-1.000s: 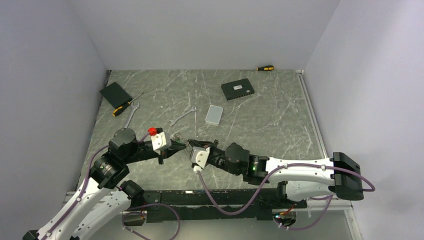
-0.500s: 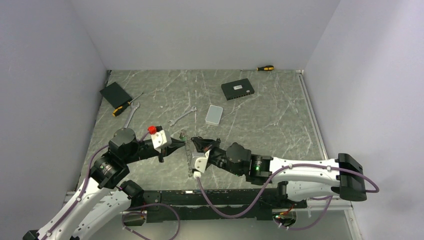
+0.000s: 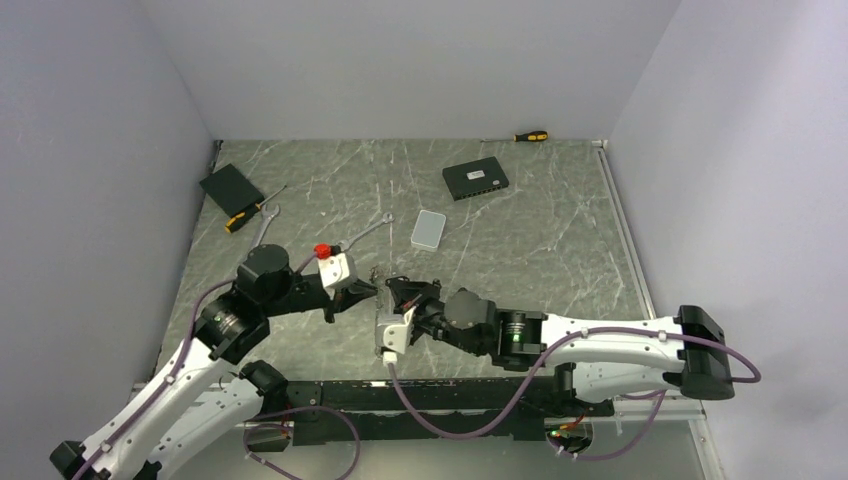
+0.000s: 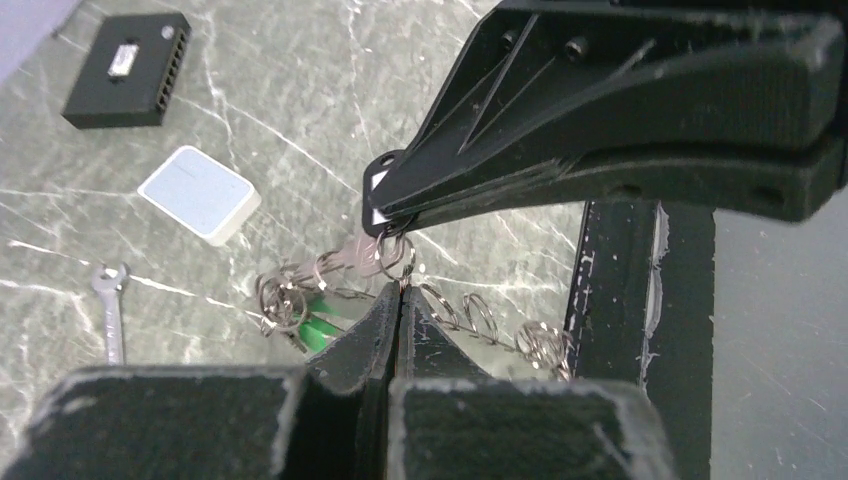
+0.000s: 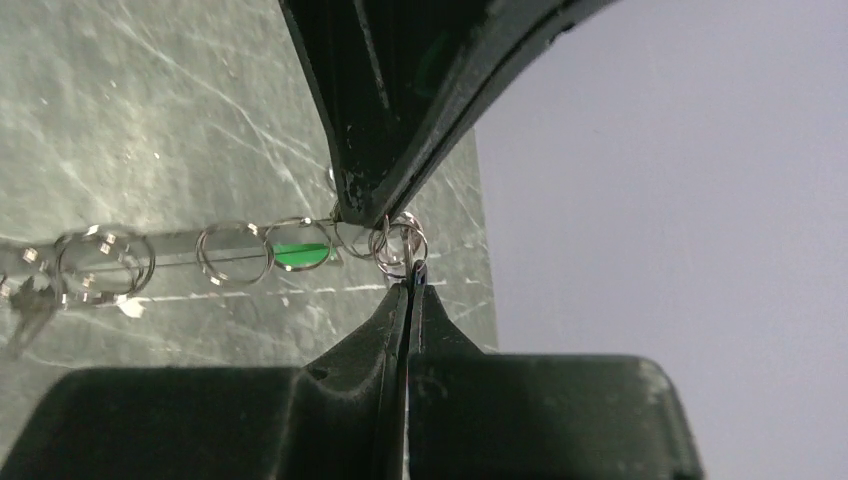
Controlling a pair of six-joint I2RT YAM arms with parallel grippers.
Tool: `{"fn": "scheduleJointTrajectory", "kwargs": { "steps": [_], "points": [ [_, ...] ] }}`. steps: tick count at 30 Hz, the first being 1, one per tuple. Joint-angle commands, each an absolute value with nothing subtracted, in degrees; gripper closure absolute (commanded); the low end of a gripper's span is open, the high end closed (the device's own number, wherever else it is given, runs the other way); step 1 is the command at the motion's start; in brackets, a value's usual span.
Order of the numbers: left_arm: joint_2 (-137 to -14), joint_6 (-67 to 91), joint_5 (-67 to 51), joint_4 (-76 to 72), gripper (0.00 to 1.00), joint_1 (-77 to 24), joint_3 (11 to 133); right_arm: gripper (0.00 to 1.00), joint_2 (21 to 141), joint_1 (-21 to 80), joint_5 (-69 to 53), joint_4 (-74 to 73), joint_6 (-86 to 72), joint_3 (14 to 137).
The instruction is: Put the keys on the keyring
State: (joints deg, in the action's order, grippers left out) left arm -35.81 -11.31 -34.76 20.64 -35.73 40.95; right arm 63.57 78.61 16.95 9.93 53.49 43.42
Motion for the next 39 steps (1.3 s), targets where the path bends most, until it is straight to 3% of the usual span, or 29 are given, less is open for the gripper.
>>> {"fn": "scheduleJointTrajectory", "kwargs": {
  "steps": [1, 3, 5, 8, 10, 12, 23, 30, 39],
  "points": [
    [-37.2, -11.8, -38.1, 20.8, 1.00, -35.4, 44.0, 1.00, 67.0, 79.4, 25.4, 13.0, 60.5, 46.8],
    [-37.0, -11.7, -37.8, 20.7, 1.00, -35.4, 43.9, 1.00, 67.6, 79.4, 26.4, 13.8, 62.1, 47.0],
    [-36.5, -11.5, -37.2, 20.5, 0.83, -35.3, 43.6, 1.00, 67.4, 79.4, 26.5, 15.6, 63.4, 46.6],
    [-35.7, -11.4, -36.2, 20.1, 0.44, -35.3, 43.2, 1.00, 66.8, 79.4, 26.2, 18.9, 65.7, 45.6],
    [-35.1, -11.3, -36.0, 20.0, 0.31, -35.3, 42.9, 1.00, 66.4, 79.4, 25.9, 20.6, 67.4, 44.7],
    [-34.7, -11.4, -36.1, 20.0, 0.27, -35.3, 42.9, 1.00, 65.8, 79.4, 25.3, 21.4, 68.6, 44.1],
    [-30.8, -11.3, -36.0, 19.0, 0.35, -35.3, 42.5, 1.00, 56.8, 77.6, 10.5, 26.7, 69.1, 37.3],
    [-28.2, -9.9, -41.4, 16.3, 0.47, -35.2, 41.2, 1.00, 56.4, 77.0, 5.0, 27.1, 67.1, 36.6],
    [-28.6, -10.7, -37.6, 17.9, 0.59, -35.2, 41.9, 1.00, 53.8, 76.7, -2.1, 22.8, 64.2, 38.3]
  ]
}}
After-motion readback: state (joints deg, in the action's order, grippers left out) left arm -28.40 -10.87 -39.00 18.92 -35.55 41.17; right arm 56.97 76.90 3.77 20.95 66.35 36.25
